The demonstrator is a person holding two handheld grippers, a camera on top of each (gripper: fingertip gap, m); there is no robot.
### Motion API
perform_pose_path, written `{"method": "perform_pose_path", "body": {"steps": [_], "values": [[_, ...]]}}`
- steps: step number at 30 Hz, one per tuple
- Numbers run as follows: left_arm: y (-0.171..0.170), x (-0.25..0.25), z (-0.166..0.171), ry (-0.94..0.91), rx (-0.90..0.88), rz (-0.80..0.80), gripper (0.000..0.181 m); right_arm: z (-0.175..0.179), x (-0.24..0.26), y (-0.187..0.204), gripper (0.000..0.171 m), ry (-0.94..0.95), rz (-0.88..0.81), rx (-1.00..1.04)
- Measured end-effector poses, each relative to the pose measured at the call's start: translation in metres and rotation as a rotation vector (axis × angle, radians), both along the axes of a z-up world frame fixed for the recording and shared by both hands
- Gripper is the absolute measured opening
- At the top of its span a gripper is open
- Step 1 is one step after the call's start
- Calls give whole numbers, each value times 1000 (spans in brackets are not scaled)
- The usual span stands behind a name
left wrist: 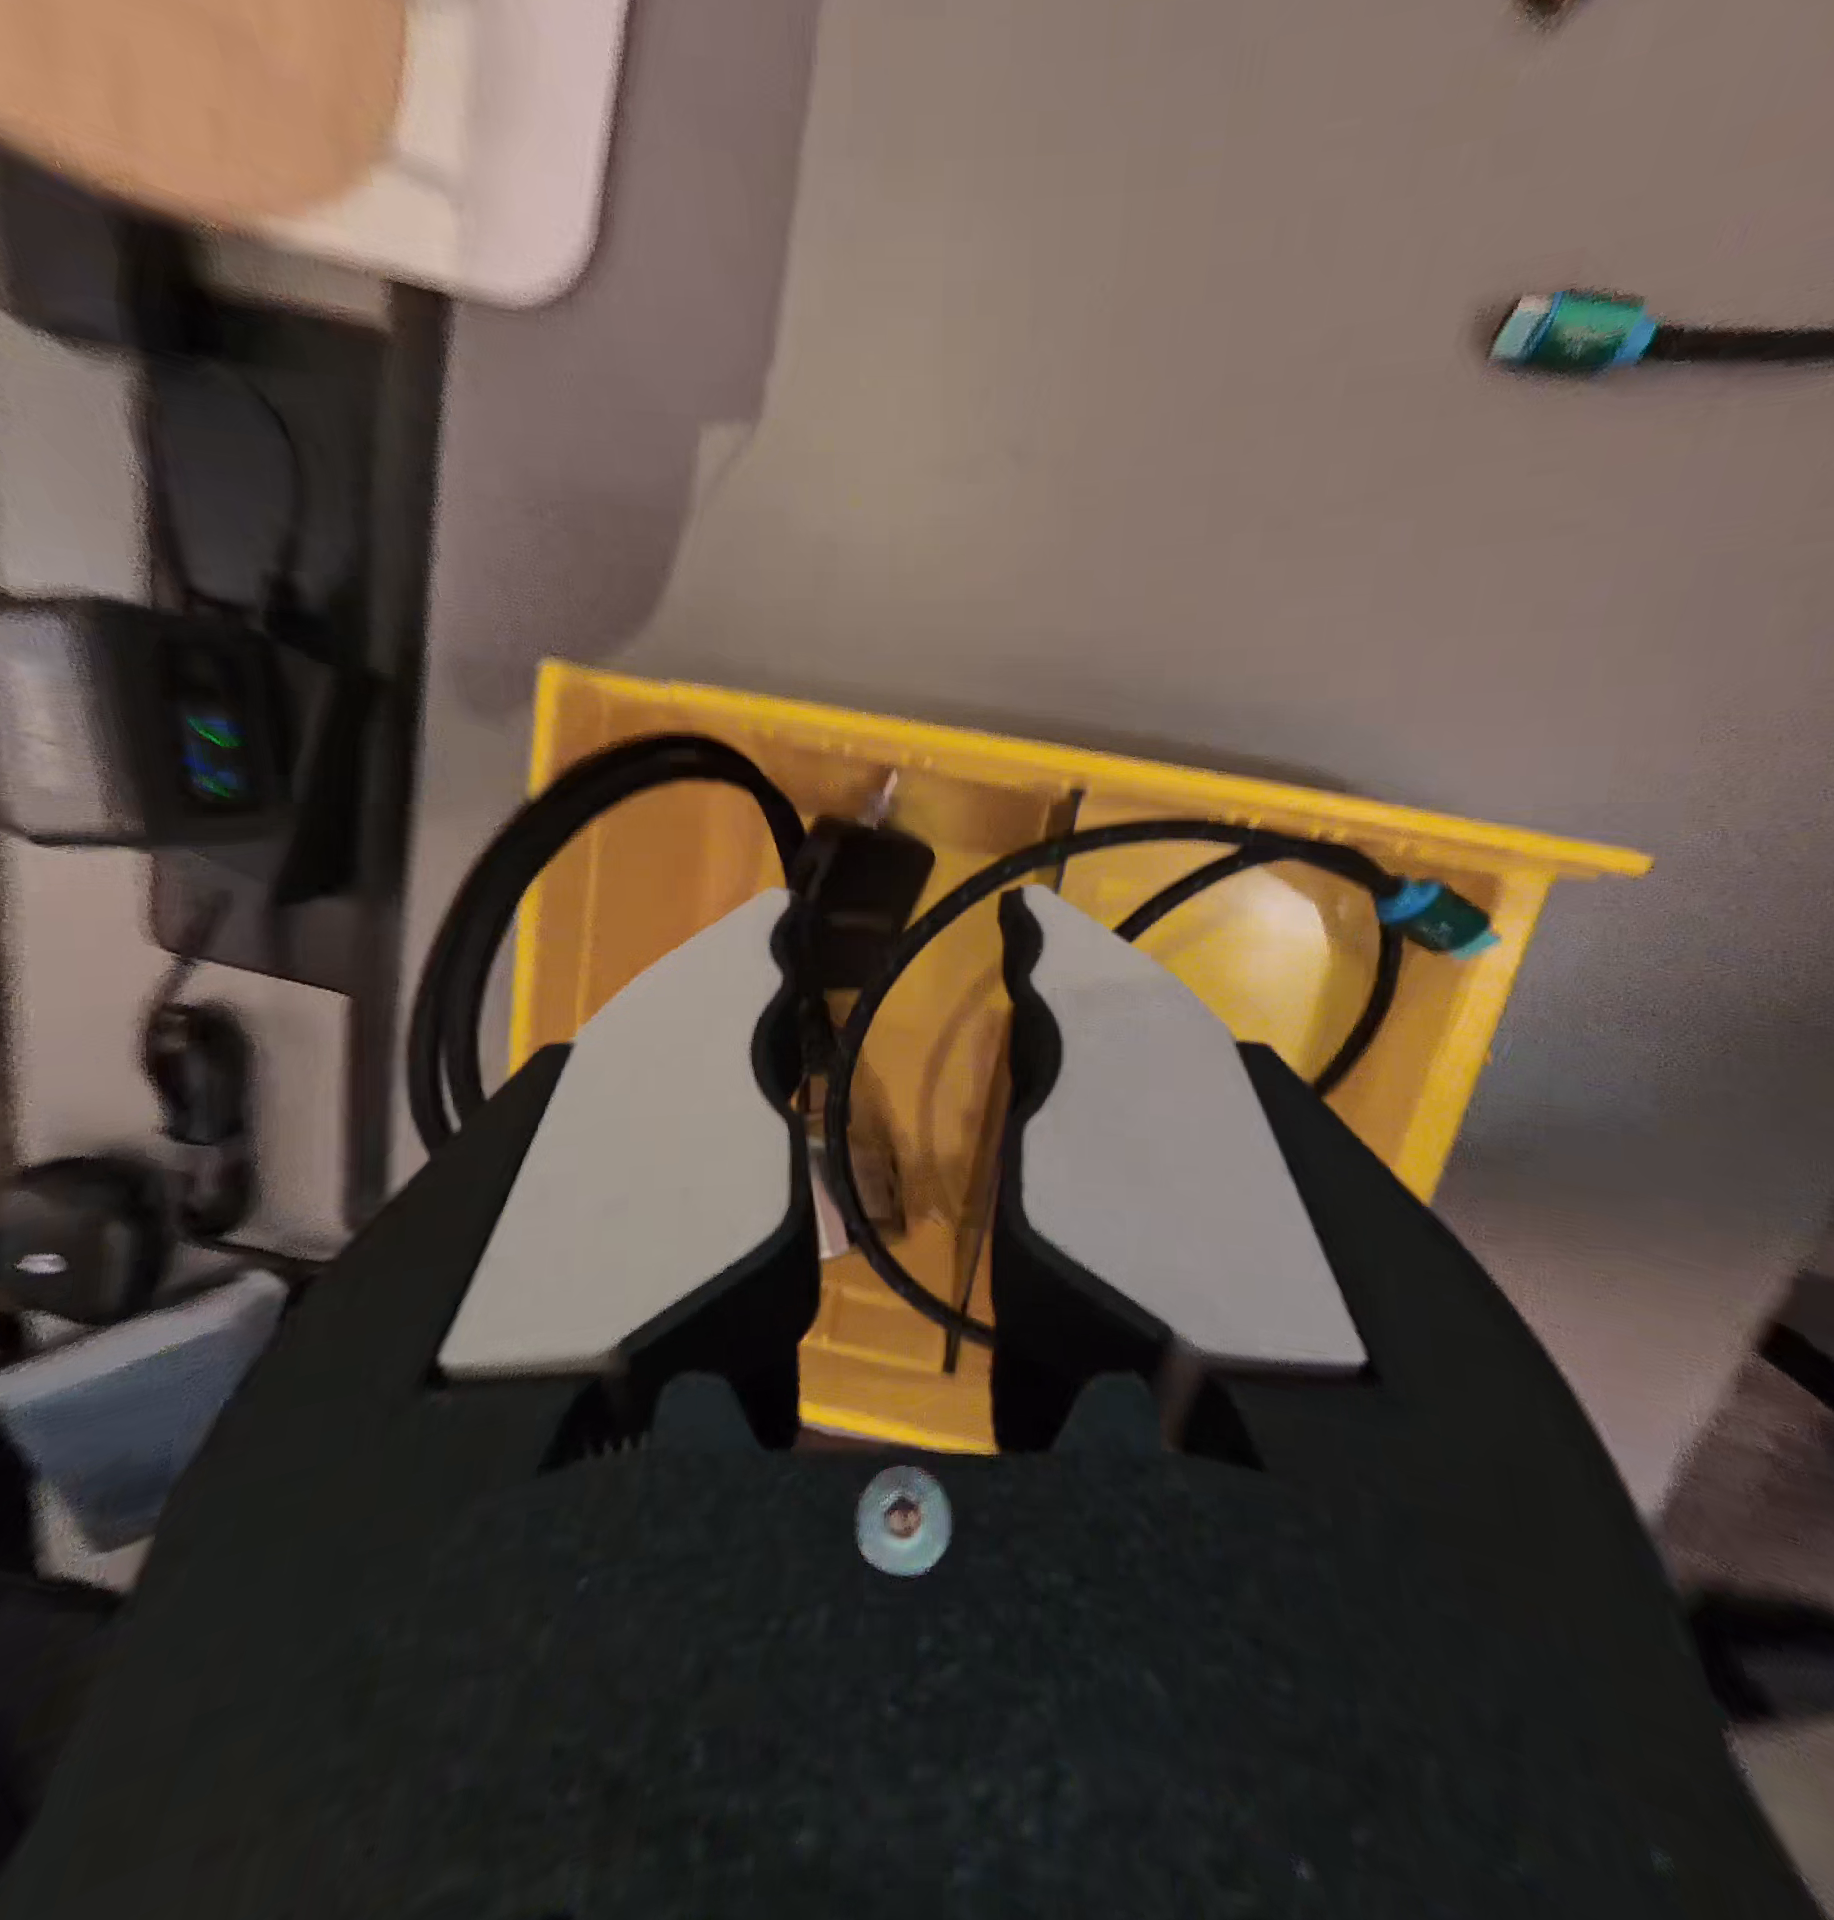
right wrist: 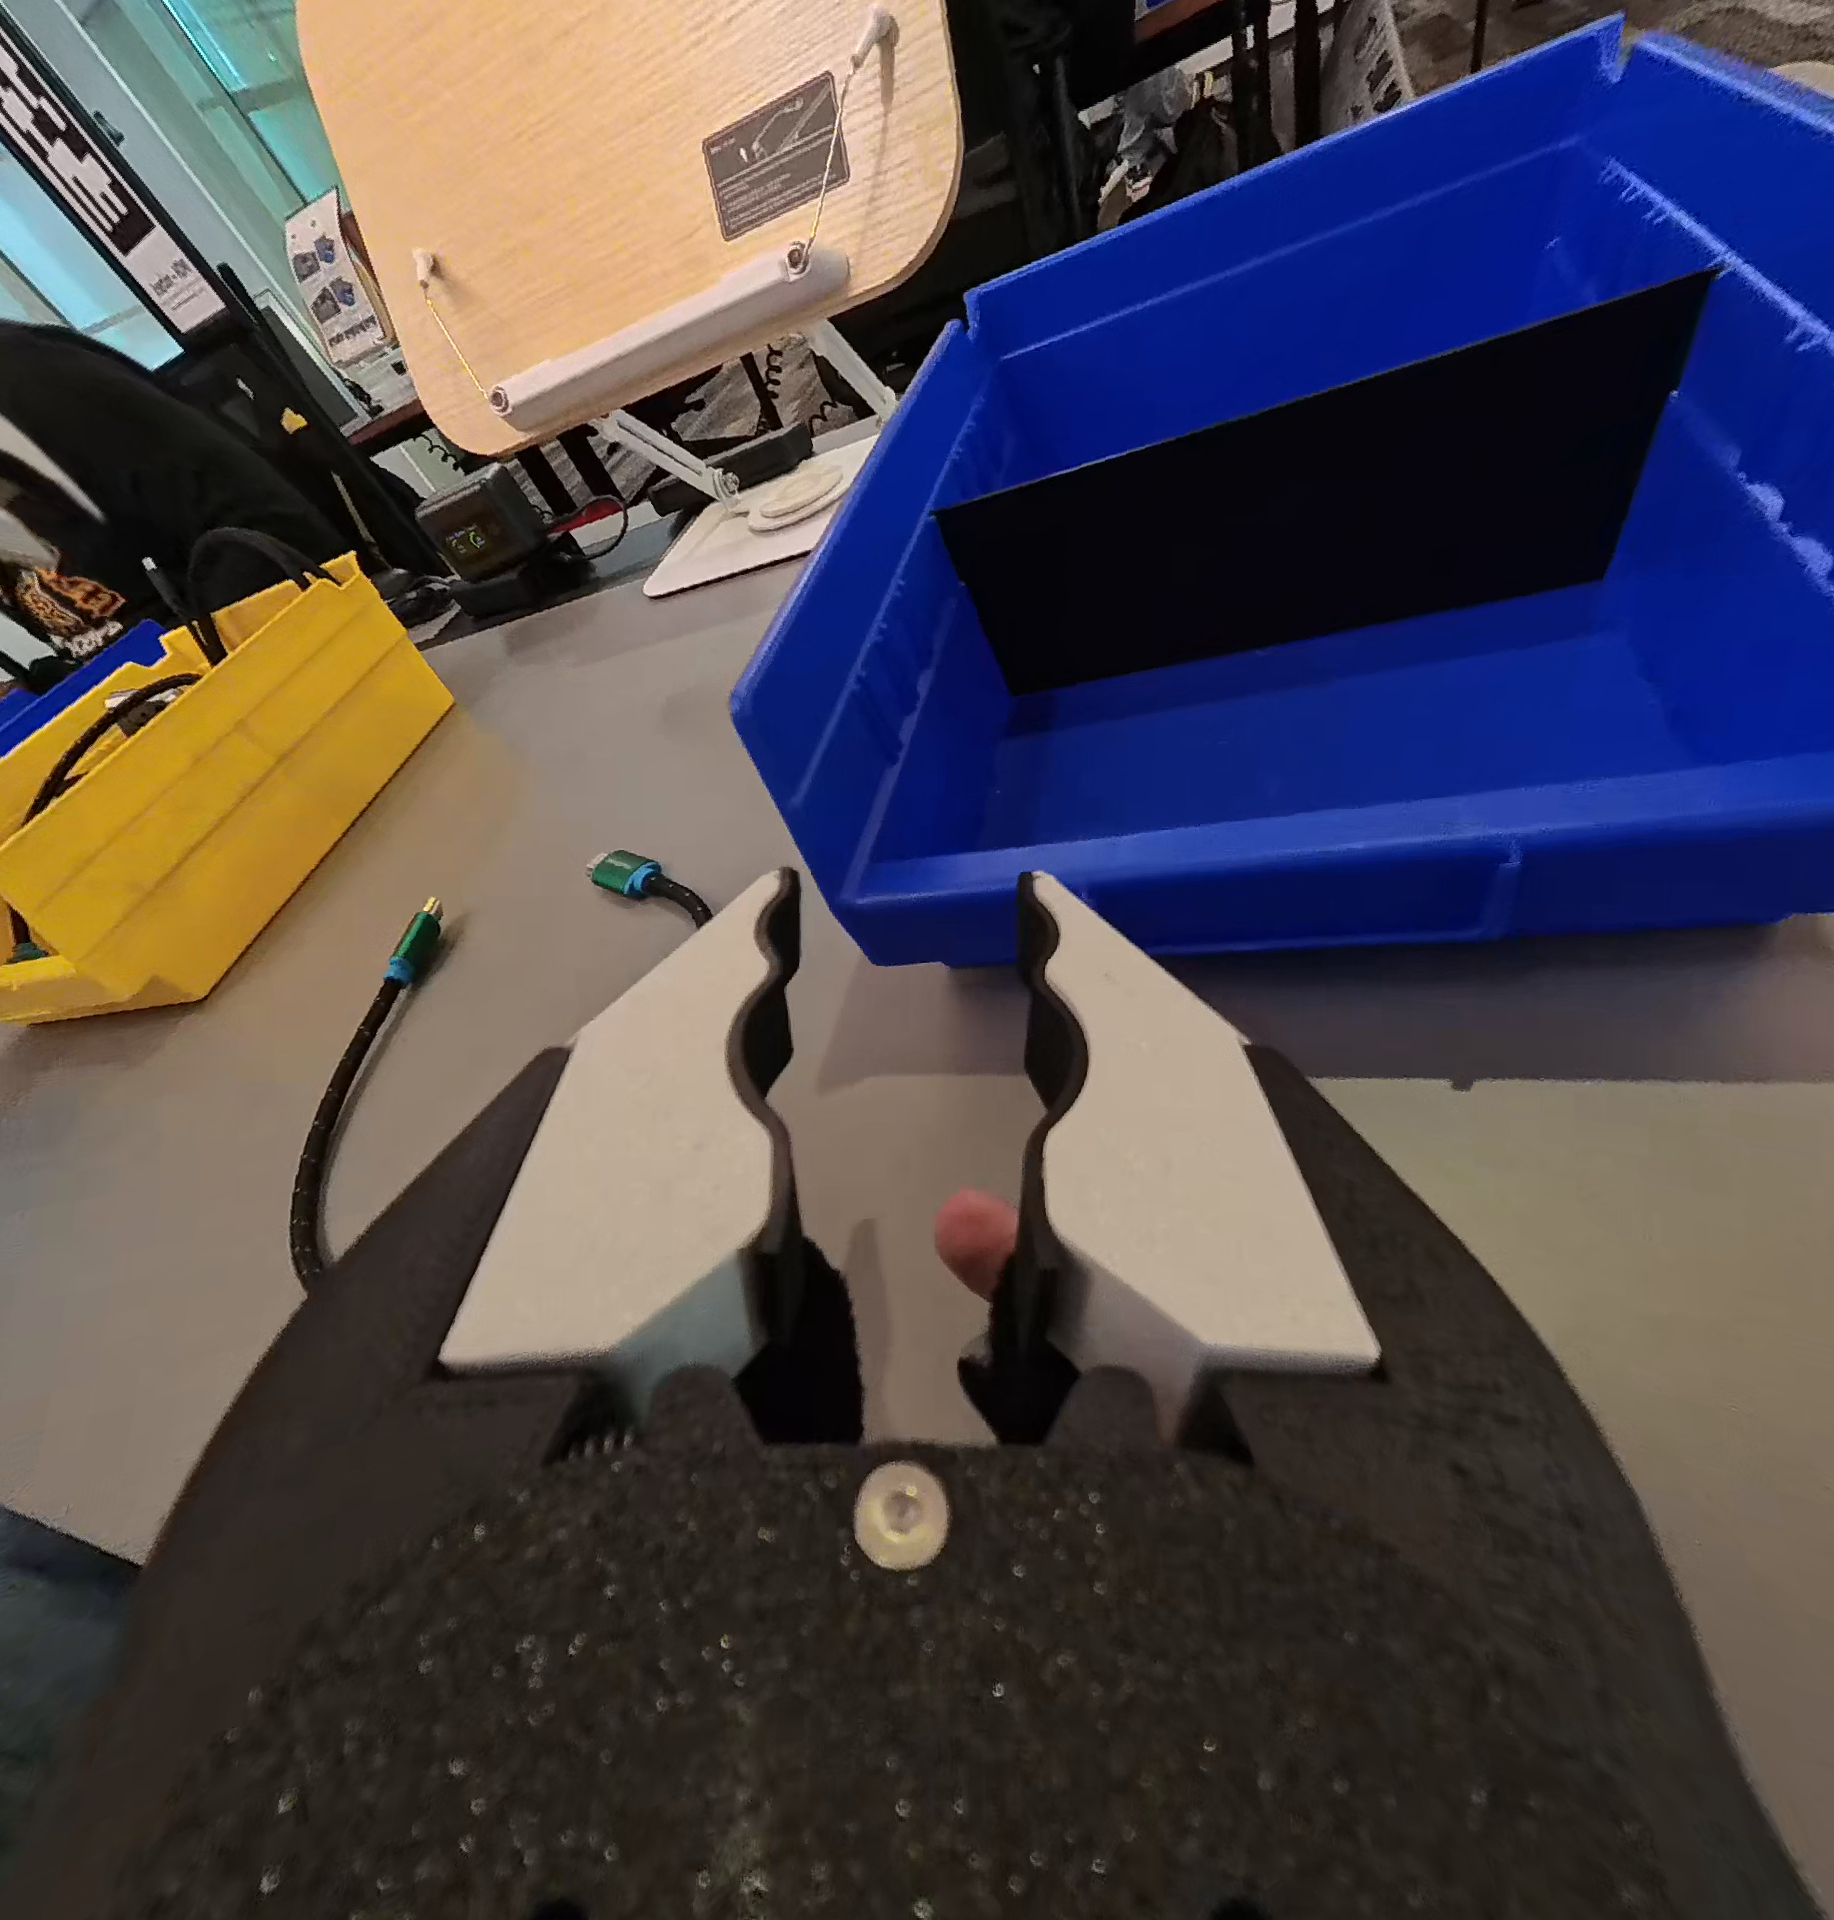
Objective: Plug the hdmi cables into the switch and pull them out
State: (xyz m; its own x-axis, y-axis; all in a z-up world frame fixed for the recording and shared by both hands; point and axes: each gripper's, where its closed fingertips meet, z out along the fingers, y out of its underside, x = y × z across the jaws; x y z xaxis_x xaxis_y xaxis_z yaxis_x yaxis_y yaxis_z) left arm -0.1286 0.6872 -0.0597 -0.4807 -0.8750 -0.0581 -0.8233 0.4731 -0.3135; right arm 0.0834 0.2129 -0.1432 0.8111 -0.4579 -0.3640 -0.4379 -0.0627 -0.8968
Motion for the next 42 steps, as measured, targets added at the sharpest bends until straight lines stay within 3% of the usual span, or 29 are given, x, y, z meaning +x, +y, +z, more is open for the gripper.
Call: {"method": "perform_pose_path", "body": {"steps": [1,5,12,25,28,36,42], "values": [[9,-2,-11,77,-31,21,34,0,0,1,40,-1,4,2],[39,-1,-58,267,6,26,40,-2,-2,3,41,4,28,4],[45,15,-96,278,-38,-79,33,-4,-4,7,42,59,73,39],[43,9,-88,249,-18,-168,29,-8,-12,25,42,70,157,37],[47,4,-105,307,56,-190,30,-7,-12,27,42,65,163,37],[41,-5,-120,377,-3,-186,21,-11,-17,30,42,66,192,19],[37,-5,-102,302,50,-232,16,-12,-21,32,42,66,205,15]]}}
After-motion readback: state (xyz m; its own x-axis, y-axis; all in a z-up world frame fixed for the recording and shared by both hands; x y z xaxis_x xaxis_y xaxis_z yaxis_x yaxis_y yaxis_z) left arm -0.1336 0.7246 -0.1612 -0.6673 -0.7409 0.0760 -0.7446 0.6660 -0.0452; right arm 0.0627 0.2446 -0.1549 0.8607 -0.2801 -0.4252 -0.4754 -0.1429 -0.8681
